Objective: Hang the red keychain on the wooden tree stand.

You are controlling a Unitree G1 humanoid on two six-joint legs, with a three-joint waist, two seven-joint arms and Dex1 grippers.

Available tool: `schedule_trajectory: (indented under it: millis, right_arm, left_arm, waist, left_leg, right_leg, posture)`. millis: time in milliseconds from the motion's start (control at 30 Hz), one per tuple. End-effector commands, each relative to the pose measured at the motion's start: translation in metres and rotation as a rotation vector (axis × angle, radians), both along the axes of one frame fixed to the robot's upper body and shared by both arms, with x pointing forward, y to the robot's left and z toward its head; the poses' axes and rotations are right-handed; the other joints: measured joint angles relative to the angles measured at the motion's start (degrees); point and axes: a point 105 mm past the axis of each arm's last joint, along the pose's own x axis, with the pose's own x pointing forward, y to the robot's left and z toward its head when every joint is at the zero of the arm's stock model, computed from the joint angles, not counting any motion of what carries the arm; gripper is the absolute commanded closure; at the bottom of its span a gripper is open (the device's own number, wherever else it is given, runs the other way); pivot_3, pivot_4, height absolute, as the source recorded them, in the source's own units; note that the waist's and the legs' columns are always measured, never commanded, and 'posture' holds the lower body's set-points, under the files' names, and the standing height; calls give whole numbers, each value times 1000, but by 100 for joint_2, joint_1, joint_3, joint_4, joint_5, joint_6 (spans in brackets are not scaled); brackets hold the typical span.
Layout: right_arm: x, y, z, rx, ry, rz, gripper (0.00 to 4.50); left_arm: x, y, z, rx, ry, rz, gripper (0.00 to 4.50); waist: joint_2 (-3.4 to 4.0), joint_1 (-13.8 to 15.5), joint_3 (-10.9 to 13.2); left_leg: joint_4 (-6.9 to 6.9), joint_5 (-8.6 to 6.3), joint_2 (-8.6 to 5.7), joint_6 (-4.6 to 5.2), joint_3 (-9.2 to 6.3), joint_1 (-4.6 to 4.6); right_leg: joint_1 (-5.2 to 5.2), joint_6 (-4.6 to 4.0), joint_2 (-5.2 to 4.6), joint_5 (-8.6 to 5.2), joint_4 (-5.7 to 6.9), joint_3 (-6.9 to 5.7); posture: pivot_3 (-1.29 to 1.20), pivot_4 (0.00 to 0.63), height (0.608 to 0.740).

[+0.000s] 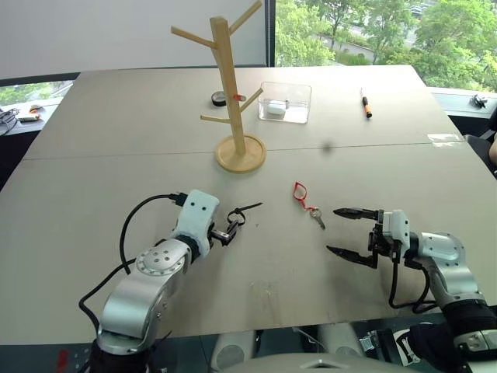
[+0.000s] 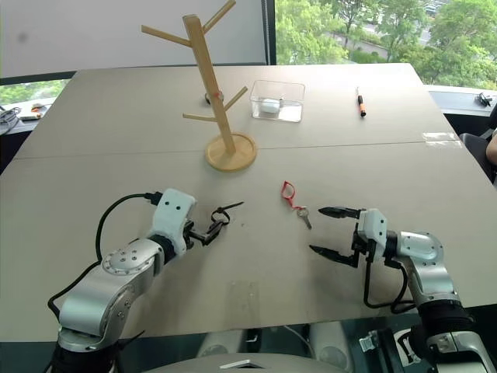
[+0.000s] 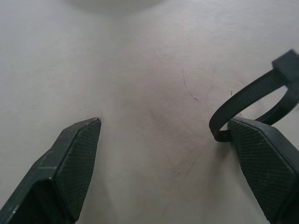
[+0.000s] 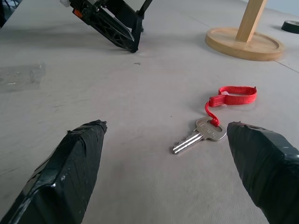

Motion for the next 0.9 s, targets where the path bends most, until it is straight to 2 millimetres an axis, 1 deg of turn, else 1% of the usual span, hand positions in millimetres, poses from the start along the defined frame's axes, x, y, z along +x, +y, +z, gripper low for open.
schedule_trajectory:
  millis: [33, 200, 333, 367, 400, 467, 567, 600, 900]
  right_arm:
    - [2, 0, 14, 27, -45, -5, 75]
    - [2, -1, 13, 25, -41, -14, 75]
    - [2, -1, 13, 26, -37, -19, 0]
    - [3, -2, 14, 25, -37, -21, 0]
    - [3, -2, 14, 25, -37, -23, 0]
    - [4, -2, 14, 26, -38, -27, 0]
    - [4, -2, 14, 26, -38, -30, 0]
    - [4, -2, 14, 26, -38, -32, 0]
    - [6, -3, 14, 24, -42, -42, 0]
  left_arm:
    - [0, -4, 7, -8, -19, -4, 0]
    - [0, -4, 4, -20, -15, 12, 0]
    - [0, -4, 6, -30, -26, 16, 1033]
    - [1, -5, 6, -31, -30, 14, 1800]
    - [2, -5, 7, -32, -34, 13, 1906]
    - [3, -5, 8, -32, -39, 13, 2742]
    - [4, -4, 8, -31, -43, 13, 4319]
    - [4, -5, 8, -31, -45, 13, 4472]
    - [9, -4, 10, -30, -63, 22, 4472]
  waist:
    - [0, -1, 0]
    - [0, -1, 0]
    - [0, -2, 0]
    - [0, -2, 0]
    - [0, -3, 0]
    - [0, -2, 0]
    - [0, -1, 0]
    - [0, -1, 0]
    - [0, -3, 0]
  left_leg:
    - [0, 0, 0, 0, 1, 1]
    - [0, 0, 0, 0, 0, 1]
    - [0, 0, 0, 0, 1, 0]
    - [0, 0, 0, 0, 0, 1]
    - [0, 0, 0, 0, 0, 1]
    - [0, 0, 0, 0, 1, 0]
    - [0, 0, 0, 0, 0, 0]
    - [0, 0, 0, 0, 0, 1]
    - [0, 0, 0, 0, 1, 1]
  right_leg:
    - [0, 1, 0, 1, 0, 1]
    - [0, 0, 0, 0, 0, 1]
    - [0, -1, -1, -1, 0, 1]
    - [0, -1, 0, -1, 0, 2]
    - [0, -1, 0, -1, 0, 1]
    - [0, -1, 0, -1, 0, 2]
    - [0, -1, 0, 0, 0, 1]
    - [0, -1, 0, -1, 1, 1]
    - [0, 0, 0, 0, 1, 2]
  posture:
    - [0, 150, 740]
    - [0, 150, 740]
    - [0, 150, 740]
    - [0, 150, 740]
    - [0, 150, 740]
    - [0, 150, 740]
    - [0, 150, 740]
    - [0, 150, 740]
    - [0, 150, 740]
